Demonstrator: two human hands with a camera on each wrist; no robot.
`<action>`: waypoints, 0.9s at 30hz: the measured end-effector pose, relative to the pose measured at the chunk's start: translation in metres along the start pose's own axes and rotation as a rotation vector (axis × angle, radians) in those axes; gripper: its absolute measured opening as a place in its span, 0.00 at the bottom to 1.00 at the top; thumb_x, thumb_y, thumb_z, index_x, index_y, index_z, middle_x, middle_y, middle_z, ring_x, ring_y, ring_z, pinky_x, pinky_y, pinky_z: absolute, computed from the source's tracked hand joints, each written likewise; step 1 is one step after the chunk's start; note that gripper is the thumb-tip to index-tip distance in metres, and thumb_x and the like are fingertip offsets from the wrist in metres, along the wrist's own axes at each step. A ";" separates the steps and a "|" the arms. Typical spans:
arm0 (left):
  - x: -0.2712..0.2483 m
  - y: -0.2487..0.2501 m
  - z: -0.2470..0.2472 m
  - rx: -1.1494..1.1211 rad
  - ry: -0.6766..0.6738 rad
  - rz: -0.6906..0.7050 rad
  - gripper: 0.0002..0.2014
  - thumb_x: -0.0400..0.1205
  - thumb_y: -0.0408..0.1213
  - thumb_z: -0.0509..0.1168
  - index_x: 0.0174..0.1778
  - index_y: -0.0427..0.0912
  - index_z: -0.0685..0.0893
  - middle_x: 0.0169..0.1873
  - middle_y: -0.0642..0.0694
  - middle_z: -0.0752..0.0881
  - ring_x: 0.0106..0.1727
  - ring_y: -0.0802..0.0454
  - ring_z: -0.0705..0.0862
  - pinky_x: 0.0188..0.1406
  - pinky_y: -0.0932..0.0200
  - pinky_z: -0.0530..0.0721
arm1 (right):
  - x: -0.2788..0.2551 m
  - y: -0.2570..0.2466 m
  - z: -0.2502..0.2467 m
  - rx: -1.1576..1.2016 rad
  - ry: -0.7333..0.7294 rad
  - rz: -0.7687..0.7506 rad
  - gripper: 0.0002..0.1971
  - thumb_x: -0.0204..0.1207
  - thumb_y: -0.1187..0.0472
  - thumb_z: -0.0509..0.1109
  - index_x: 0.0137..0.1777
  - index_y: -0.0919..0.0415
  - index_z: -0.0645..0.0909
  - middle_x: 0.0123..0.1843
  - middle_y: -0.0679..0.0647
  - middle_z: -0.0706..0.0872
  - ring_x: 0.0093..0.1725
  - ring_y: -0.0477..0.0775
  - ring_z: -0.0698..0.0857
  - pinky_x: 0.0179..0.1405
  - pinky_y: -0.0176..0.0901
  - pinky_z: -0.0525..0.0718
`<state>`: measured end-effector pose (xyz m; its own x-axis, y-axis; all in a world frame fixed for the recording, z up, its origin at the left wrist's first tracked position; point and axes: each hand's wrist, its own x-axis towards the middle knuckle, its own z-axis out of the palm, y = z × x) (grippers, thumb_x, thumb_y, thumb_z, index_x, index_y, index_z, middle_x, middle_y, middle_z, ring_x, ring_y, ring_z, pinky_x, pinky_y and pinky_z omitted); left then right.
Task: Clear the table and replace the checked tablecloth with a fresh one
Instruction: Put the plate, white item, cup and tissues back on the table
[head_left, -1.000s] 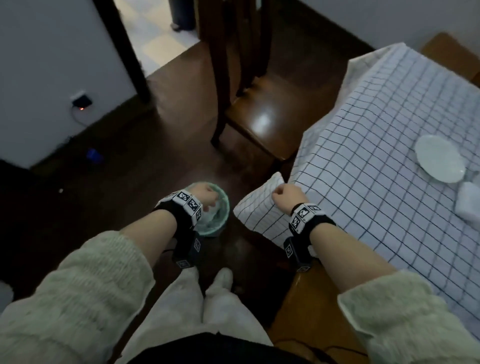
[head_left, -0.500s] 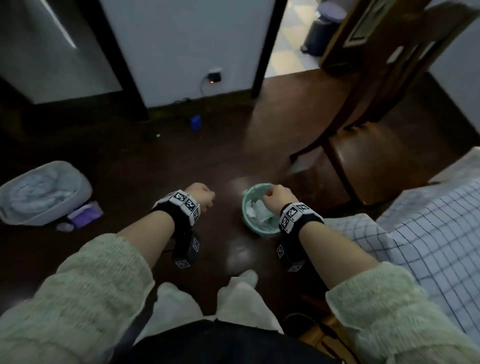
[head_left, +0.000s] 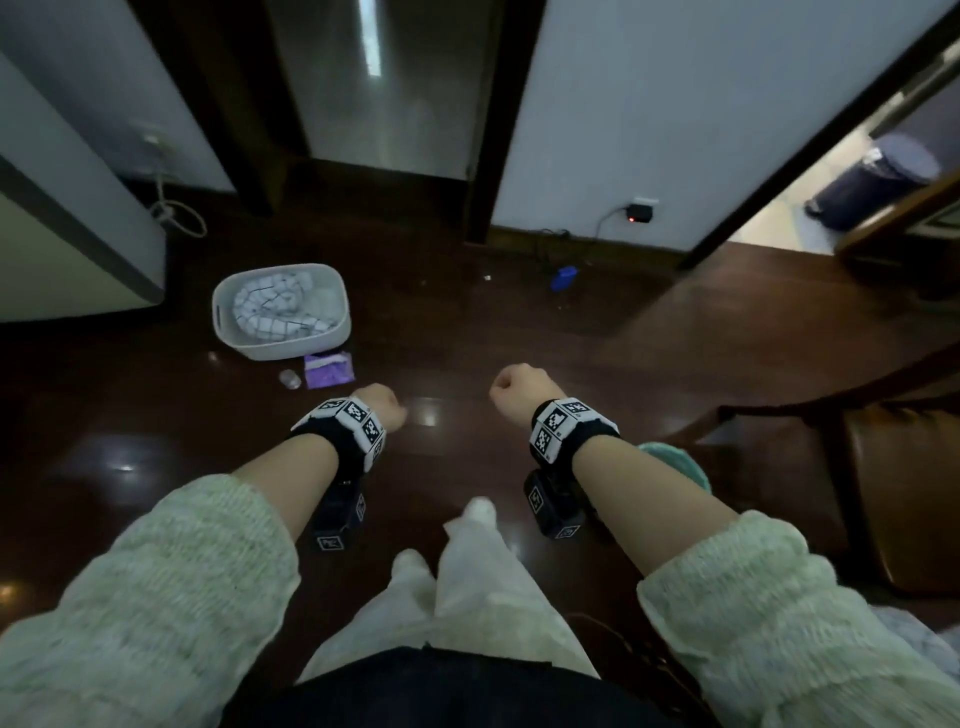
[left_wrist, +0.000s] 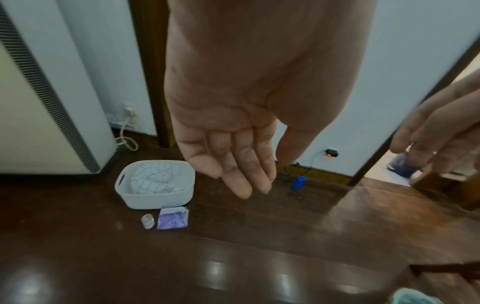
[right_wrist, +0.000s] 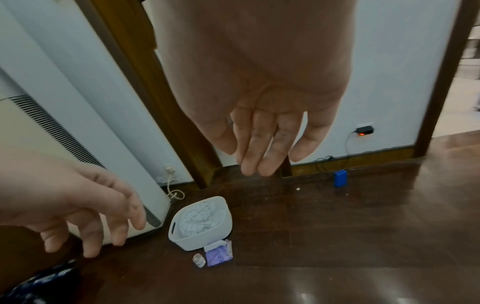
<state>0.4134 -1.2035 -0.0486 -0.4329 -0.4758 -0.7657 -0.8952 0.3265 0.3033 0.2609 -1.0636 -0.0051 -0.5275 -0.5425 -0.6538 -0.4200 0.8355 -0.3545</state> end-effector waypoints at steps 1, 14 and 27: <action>0.002 -0.010 -0.007 -0.016 0.000 -0.017 0.17 0.85 0.41 0.58 0.58 0.32 0.85 0.55 0.36 0.88 0.56 0.39 0.86 0.54 0.53 0.84 | 0.007 -0.012 0.001 -0.021 -0.012 -0.012 0.14 0.78 0.54 0.61 0.59 0.52 0.84 0.59 0.57 0.86 0.56 0.61 0.85 0.56 0.51 0.85; 0.091 -0.083 -0.143 -0.411 -0.007 -0.210 0.12 0.84 0.33 0.61 0.56 0.29 0.83 0.45 0.36 0.88 0.47 0.37 0.87 0.50 0.50 0.85 | 0.137 -0.172 -0.008 -0.094 -0.109 -0.122 0.13 0.80 0.55 0.61 0.59 0.54 0.84 0.58 0.57 0.86 0.54 0.60 0.85 0.54 0.50 0.85; 0.175 -0.137 -0.248 -0.375 -0.042 -0.209 0.13 0.83 0.30 0.61 0.62 0.31 0.80 0.57 0.34 0.86 0.31 0.53 0.80 0.21 0.65 0.76 | 0.217 -0.266 0.001 -0.072 -0.148 -0.004 0.16 0.81 0.56 0.60 0.64 0.58 0.82 0.62 0.60 0.85 0.59 0.62 0.85 0.59 0.52 0.84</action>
<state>0.4344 -1.5343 -0.0837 -0.2402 -0.4637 -0.8528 -0.9432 -0.0964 0.3181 0.2592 -1.4034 -0.0536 -0.4138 -0.5224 -0.7455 -0.4766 0.8221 -0.3115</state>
